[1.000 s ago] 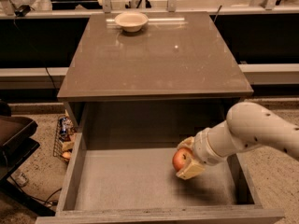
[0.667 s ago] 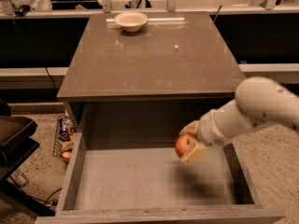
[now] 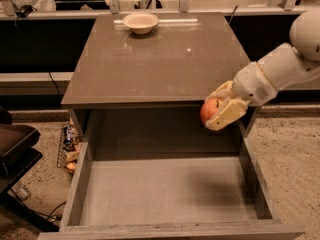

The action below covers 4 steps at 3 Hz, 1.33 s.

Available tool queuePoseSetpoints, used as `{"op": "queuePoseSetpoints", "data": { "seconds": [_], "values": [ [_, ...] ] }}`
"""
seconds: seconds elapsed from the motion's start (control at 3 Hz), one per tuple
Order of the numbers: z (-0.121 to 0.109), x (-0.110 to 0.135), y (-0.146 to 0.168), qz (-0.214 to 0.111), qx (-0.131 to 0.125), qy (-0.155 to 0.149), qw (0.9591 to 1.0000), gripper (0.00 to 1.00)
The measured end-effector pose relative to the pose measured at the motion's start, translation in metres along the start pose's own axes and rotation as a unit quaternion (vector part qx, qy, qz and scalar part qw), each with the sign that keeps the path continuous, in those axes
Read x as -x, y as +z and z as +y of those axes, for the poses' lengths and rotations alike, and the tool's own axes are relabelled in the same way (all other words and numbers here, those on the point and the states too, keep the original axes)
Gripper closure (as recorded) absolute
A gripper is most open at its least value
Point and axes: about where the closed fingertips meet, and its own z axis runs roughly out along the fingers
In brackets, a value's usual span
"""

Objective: Pick apple from top drawer and place on counter

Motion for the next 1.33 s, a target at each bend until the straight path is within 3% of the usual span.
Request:
{"op": "queuePoseSetpoints", "data": {
  "seconds": [0.33, 0.67, 1.0, 1.33],
  "values": [
    [-0.018, 0.016, -0.037, -0.029, 0.016, 0.015, 0.9993, 1.0],
    [-0.054, 0.044, -0.076, -0.055, -0.023, 0.001, 0.9982, 1.0],
    [-0.079, 0.071, -0.116, -0.075, -0.098, -0.03, 0.9918, 1.0],
    [-0.118, 0.084, -0.133, -0.079, -0.209, -0.019, 0.9745, 1.0]
  ]
}}
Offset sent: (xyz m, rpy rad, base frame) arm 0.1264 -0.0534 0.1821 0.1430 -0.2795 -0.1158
